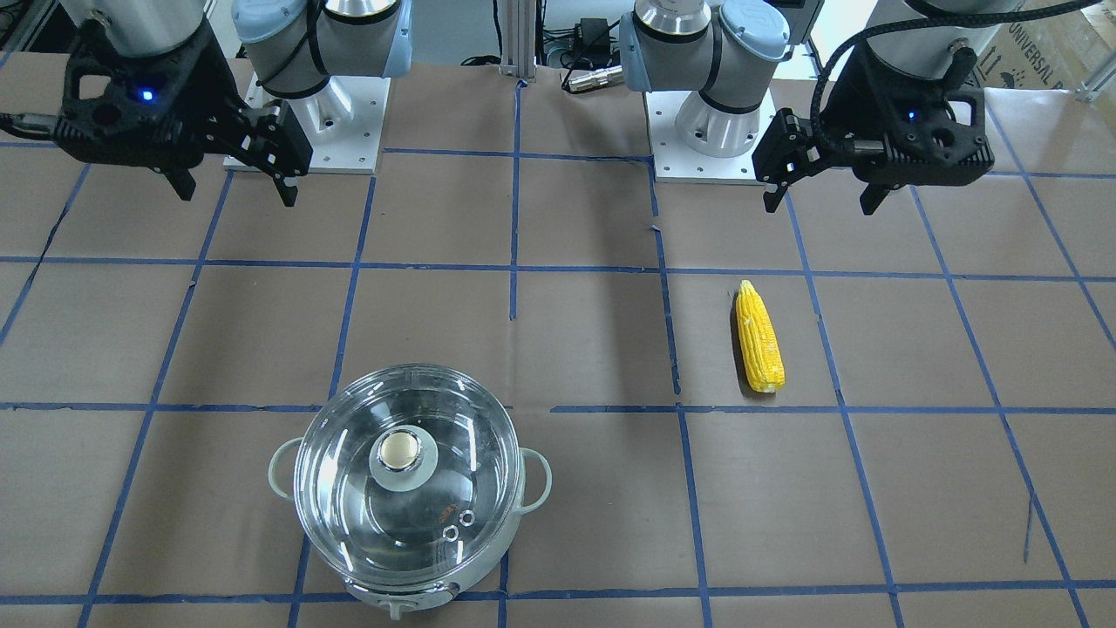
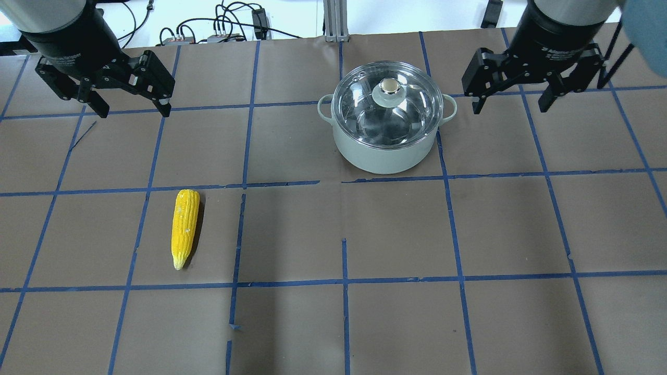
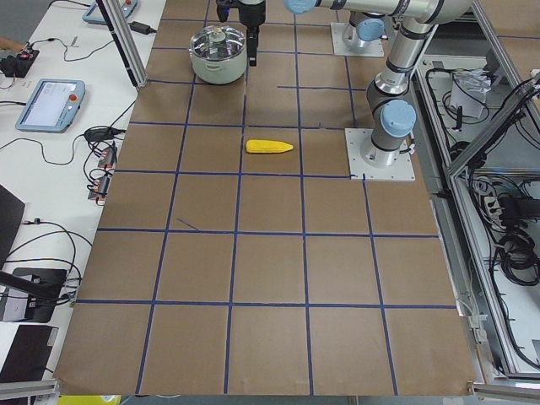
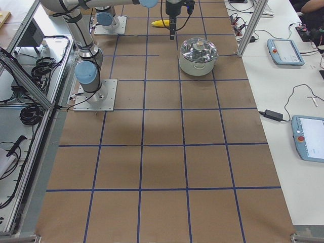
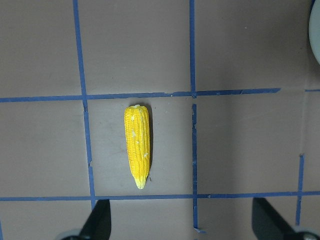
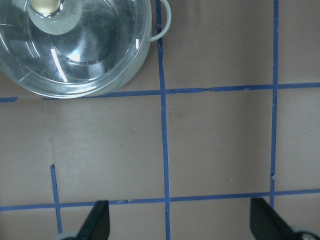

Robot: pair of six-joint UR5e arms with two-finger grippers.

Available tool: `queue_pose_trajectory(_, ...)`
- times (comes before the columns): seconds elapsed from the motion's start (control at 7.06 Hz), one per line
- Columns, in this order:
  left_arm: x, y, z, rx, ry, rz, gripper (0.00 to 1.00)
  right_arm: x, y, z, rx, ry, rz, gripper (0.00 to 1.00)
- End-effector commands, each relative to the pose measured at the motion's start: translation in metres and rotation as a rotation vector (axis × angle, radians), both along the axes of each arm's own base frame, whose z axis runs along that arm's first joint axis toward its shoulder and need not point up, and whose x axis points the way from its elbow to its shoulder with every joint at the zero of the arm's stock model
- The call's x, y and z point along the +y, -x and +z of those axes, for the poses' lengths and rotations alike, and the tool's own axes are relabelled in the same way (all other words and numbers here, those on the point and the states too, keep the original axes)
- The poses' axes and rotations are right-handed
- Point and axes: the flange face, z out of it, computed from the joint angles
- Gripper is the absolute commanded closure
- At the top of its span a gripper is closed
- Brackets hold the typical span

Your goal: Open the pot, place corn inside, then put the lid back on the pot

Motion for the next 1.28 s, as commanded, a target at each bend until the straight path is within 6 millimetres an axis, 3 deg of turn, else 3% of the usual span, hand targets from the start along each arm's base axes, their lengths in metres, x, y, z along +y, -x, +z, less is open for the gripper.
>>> queue_pose_trajectory(0.0,0.0,0.0,-0.001,0.004,-0.001,0.0,0.0,-0.042,-0.058,-0.044,-0.008,0.042,-0.02,0.01)
queue_pose_trajectory(0.42,0.0,0.0,-0.003,0.004,-0.002,0.0,0.0,-0.107,-0.092,-0.096,-0.013,0.031,-0.013,0.01)
queue_pose_trajectory(0.71,-0.001,0.0,-0.003,0.004,-0.002,0.0,0.0,-0.144,-0.12,-0.117,-0.011,0.038,-0.004,0.01)
queue_pose_trajectory(0.85,-0.001,0.0,-0.003,0.004,-0.002,0.0,0.0,-0.158,-0.132,-0.124,-0.008,0.042,0.007,0.01)
queue_pose_trajectory(1.13,0.0,0.001,-0.003,0.004,-0.002,-0.002,0.0,-0.169,-0.131,-0.143,0.02,0.023,0.011,0.02)
